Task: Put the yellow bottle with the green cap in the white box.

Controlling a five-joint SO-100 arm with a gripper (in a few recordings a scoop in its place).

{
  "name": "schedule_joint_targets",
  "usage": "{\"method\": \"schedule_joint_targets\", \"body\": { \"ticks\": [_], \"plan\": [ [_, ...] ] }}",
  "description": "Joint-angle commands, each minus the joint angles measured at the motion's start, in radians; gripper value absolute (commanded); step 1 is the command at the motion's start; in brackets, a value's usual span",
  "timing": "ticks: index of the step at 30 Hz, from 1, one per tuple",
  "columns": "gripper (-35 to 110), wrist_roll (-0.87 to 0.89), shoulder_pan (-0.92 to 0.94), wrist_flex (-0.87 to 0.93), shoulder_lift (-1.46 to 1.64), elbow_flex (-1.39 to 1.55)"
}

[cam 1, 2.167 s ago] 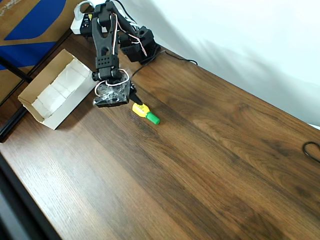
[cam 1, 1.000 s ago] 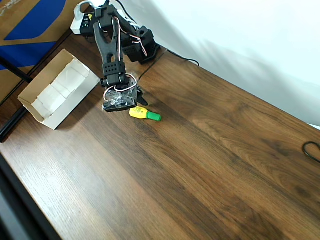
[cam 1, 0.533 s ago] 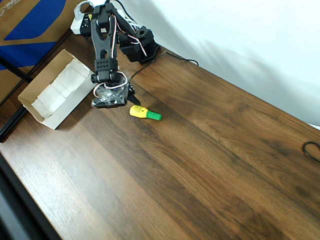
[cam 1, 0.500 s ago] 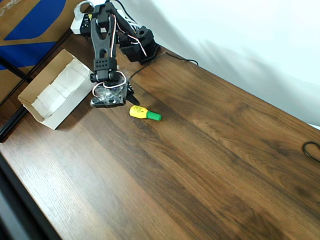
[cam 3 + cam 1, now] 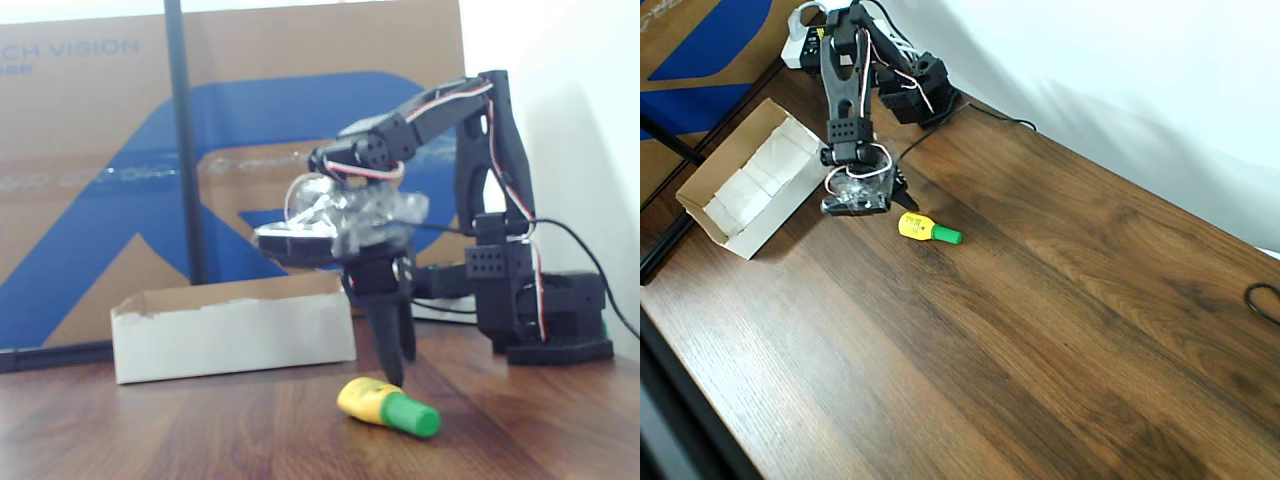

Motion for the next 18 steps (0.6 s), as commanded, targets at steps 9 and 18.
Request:
{"method": "schedule_joint_targets", "body": {
  "ticks": [9, 18],
  "plan": [
    [29, -0.026, 0.069, 0.008, -0.052, -0.077],
    [29, -0.043, 0.121, 0.011, -0.009, -0.081]
  ]
}}
